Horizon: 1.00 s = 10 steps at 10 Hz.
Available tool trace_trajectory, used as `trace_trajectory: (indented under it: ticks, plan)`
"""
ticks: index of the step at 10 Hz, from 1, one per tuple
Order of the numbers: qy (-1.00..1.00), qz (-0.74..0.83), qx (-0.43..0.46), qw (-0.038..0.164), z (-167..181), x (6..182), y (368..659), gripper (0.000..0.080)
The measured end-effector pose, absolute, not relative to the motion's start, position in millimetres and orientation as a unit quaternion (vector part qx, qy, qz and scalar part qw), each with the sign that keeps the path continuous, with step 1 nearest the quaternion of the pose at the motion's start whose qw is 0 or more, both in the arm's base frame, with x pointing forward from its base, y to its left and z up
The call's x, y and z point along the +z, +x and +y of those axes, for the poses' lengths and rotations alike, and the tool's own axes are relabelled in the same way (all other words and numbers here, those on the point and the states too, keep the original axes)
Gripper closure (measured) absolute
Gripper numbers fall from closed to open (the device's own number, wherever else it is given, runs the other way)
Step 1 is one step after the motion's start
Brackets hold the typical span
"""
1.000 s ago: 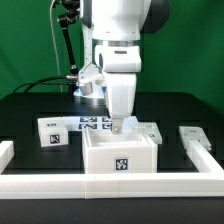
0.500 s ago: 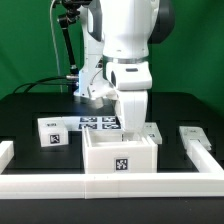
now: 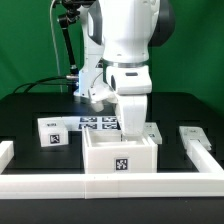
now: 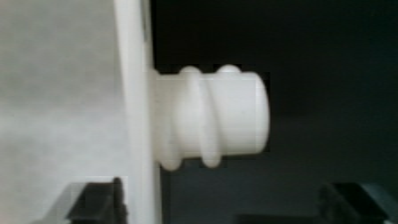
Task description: Assemble cabinet
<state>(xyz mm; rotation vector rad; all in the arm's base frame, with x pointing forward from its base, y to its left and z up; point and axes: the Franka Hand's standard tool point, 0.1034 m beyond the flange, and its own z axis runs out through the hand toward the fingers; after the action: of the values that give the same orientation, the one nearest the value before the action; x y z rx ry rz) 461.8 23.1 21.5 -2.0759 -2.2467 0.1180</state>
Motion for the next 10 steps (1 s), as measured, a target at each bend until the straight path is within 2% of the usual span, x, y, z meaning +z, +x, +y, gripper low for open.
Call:
trace_trajectory:
  ticks: [1,2,3,4,5,10]
  plan:
    - [-0.678,-0.733,0.038,0.04,22.9,21.5,461.9,0.0403]
    - [-0.678,-0.733,0.039,0.04,22.7,21.5,461.9,0.0538]
    - [-0.678,-0.733,0.039,0.04,22.6,21.5,461.9,0.0538]
    - [-0.678,-0.733,0.038,0.04,22.9,21.7,462.4,0.0715]
    - [-0.678,-0.733,0.035,0.037,22.6,22.6,464.1,0.0756]
    - [-0.679,-0.733,0.035,0.037,22.5,22.7,464.3,0.0756]
